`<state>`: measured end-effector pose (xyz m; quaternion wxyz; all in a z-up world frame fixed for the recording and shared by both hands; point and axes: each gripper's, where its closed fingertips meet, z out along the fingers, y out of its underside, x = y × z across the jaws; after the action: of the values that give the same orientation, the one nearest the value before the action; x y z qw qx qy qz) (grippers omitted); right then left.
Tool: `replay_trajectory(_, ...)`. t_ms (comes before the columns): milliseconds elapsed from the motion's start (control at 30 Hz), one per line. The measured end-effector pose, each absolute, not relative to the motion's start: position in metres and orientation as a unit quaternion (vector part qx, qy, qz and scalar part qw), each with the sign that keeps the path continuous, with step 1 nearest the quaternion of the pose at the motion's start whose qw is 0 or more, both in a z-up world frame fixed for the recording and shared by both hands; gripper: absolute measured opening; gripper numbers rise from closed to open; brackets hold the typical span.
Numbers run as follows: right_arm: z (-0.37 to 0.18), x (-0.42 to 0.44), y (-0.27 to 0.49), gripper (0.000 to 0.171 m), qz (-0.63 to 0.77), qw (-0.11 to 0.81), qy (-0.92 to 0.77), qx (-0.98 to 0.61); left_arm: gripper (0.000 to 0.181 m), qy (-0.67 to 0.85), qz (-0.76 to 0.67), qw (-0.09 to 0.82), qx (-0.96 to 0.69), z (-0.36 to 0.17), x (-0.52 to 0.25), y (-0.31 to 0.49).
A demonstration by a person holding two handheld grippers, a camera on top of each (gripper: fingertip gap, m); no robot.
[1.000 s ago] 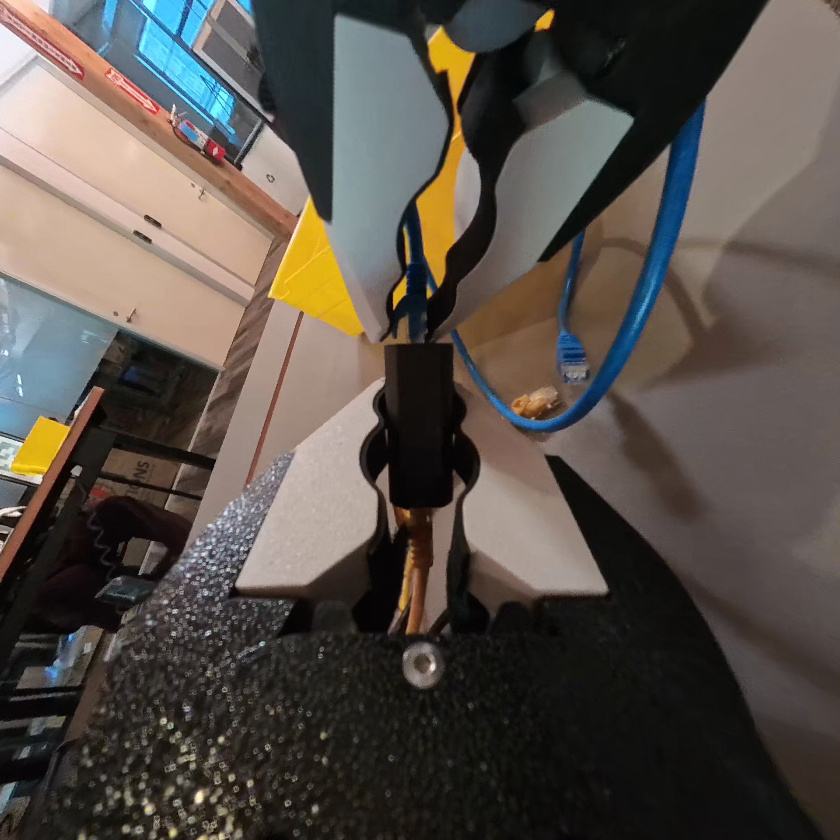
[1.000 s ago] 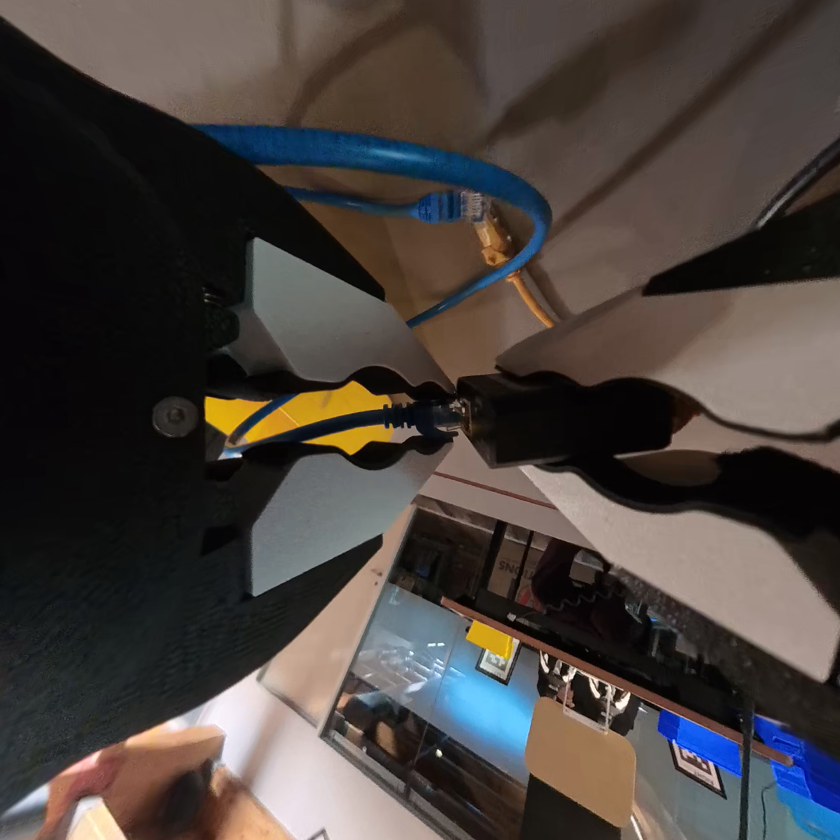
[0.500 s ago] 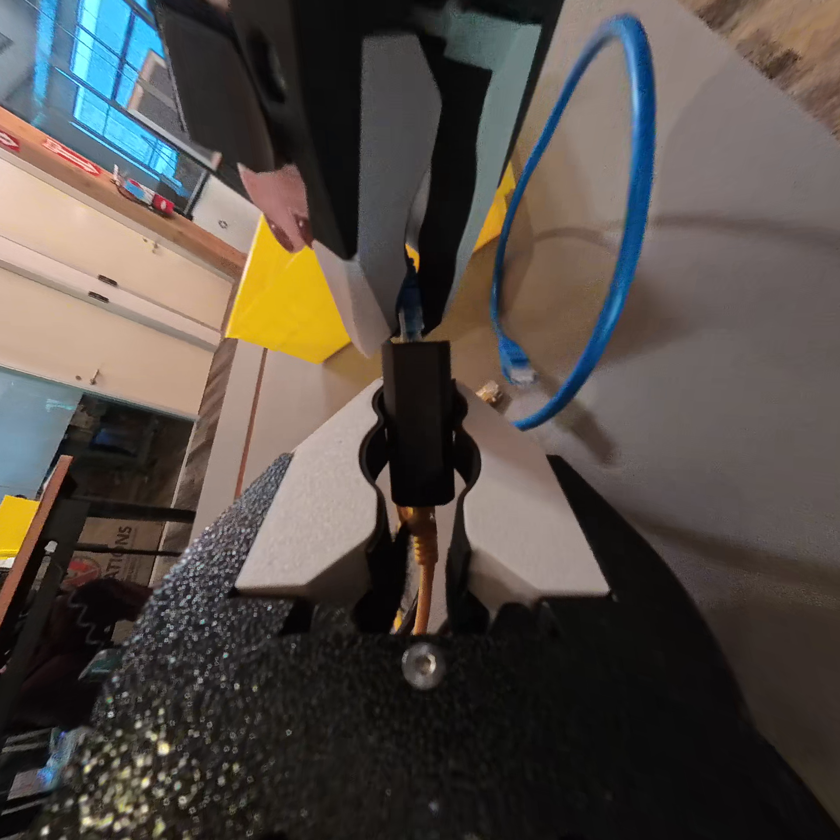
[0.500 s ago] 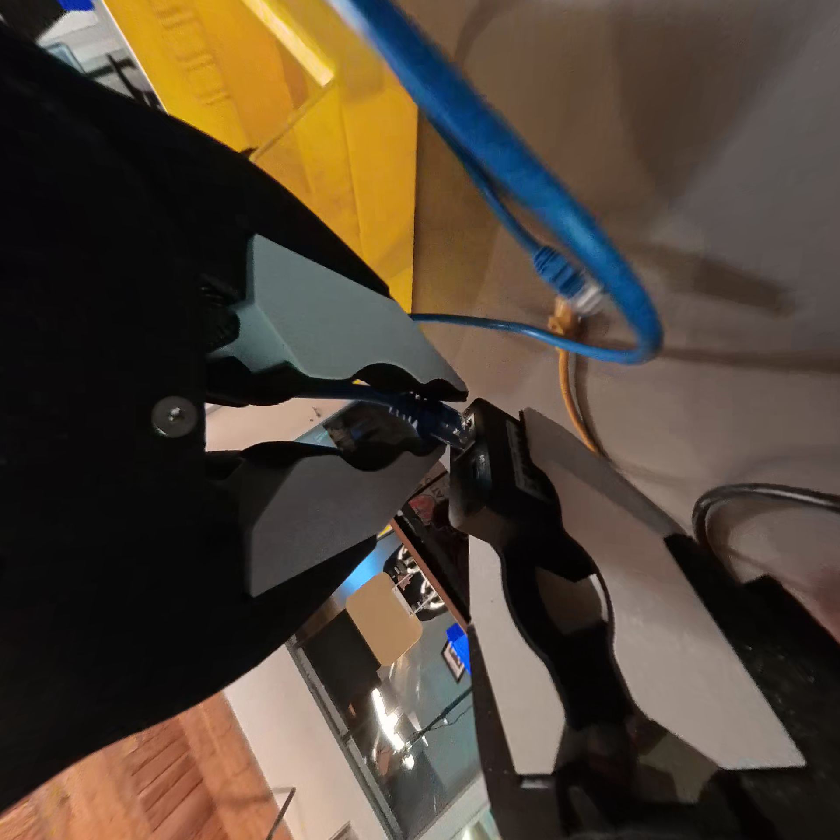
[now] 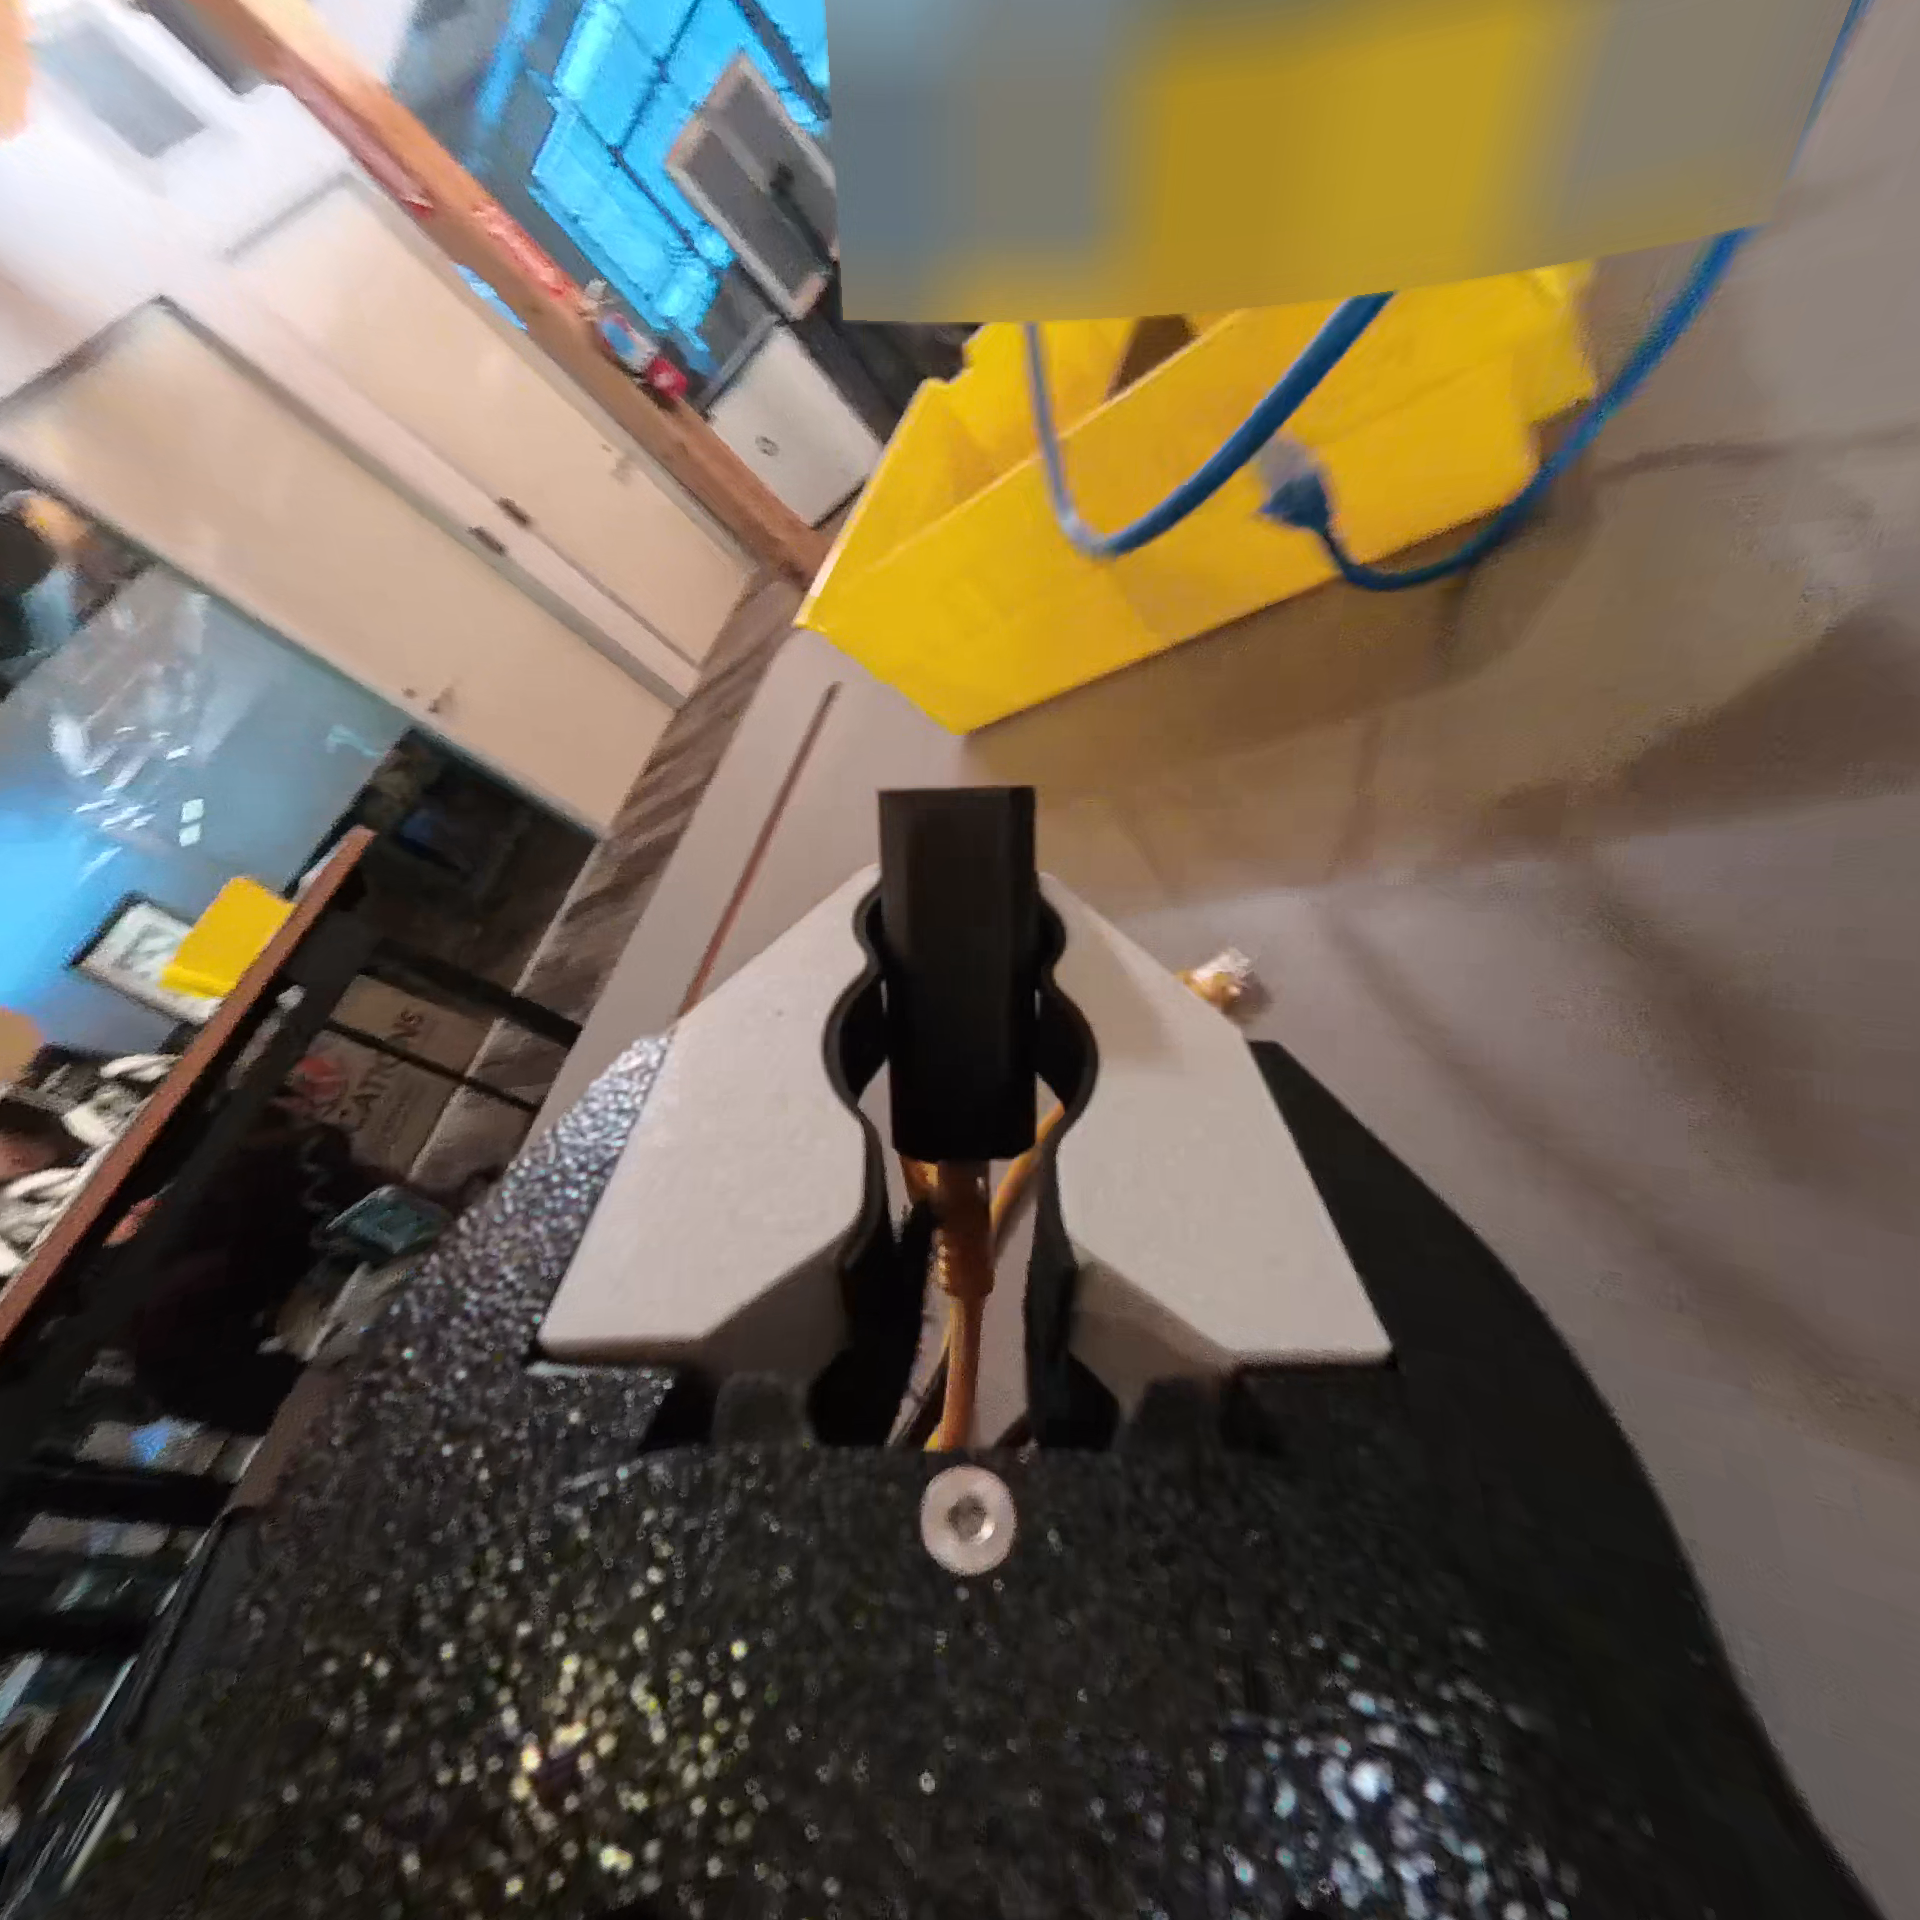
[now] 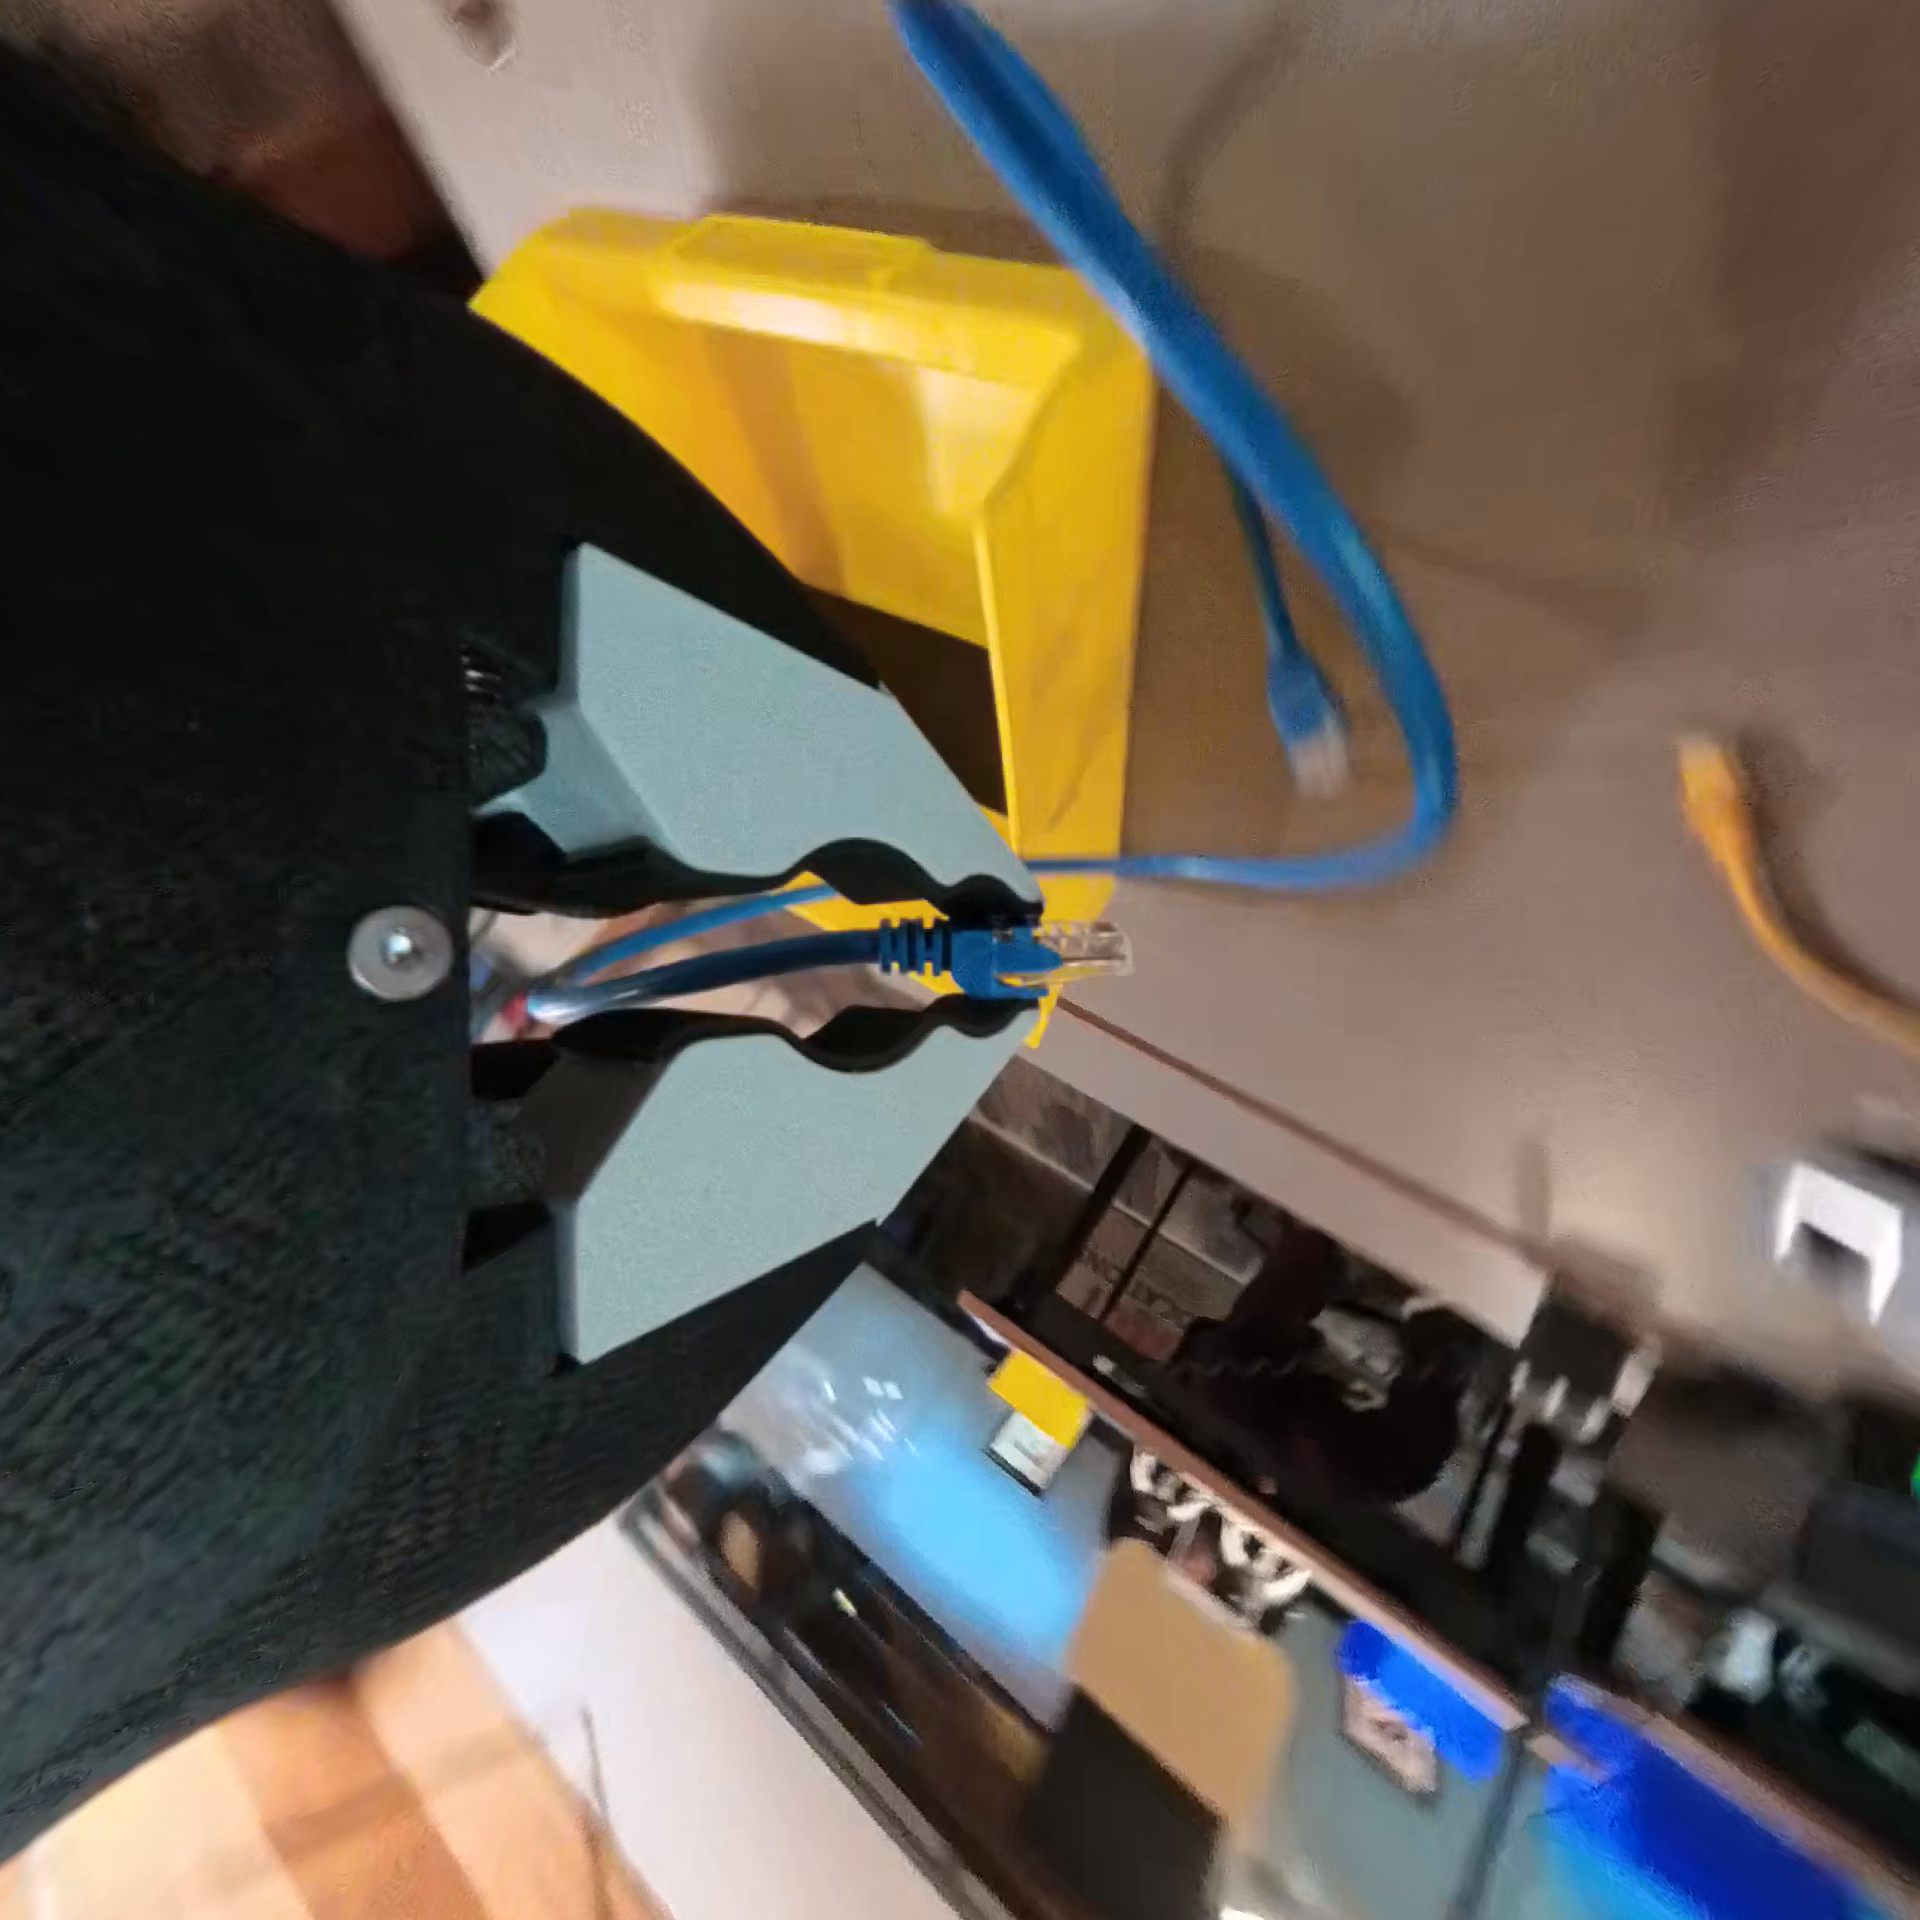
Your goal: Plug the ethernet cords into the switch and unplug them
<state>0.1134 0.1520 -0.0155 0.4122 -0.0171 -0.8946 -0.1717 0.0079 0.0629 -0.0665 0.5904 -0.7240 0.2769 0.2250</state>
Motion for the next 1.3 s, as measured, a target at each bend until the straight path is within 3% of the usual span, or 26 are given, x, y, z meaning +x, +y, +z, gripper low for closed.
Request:
replay_trajectory(33,0.003,0.108,0.151,0.012,-0.136,0.440,-0.886,-0.057,0.022,0.261,0.244,0.593,-0.721,-0.066,0.002,0.065)
replay_trajectory(300,0.149,0.108,0.187,0.013,-0.096,0.613,-0.774,-0.125,0.023,0.206,0.298,0.603,-0.711,-0.066,-0.018,0.070)
replay_trajectory(600,0.241,0.130,0.246,0.013,-0.109,0.693,-0.691,-0.177,0.022,0.190,0.282,0.612,-0.714,-0.069,-0.022,0.071)
replay_trajectory(733,0.278,0.135,0.238,0.013,-0.048,0.715,-0.668,-0.201,0.022,0.187,0.279,0.612,-0.715,-0.069,-0.023,0.071)
replay_trajectory(867,0.308,0.140,0.183,0.013,0.142,0.694,-0.668,-0.227,0.022,0.183,0.275,0.613,-0.718,-0.069,-0.025,0.070)
replay_trajectory(1000,0.316,0.152,0.121,0.013,0.333,0.597,-0.686,-0.250,0.022,0.183,0.271,0.614,-0.718,-0.069,-0.024,0.070)
replay_trajectory(1200,0.298,0.165,0.064,0.013,0.445,0.499,-0.697,-0.259,0.022,0.188,0.271,0.614,-0.717,-0.069,-0.022,0.071)
replay_trajectory(1300,0.306,0.167,0.075,0.013,0.414,0.543,-0.688,-0.247,0.022,0.191,0.270,0.613,-0.718,-0.070,-0.020,0.071)
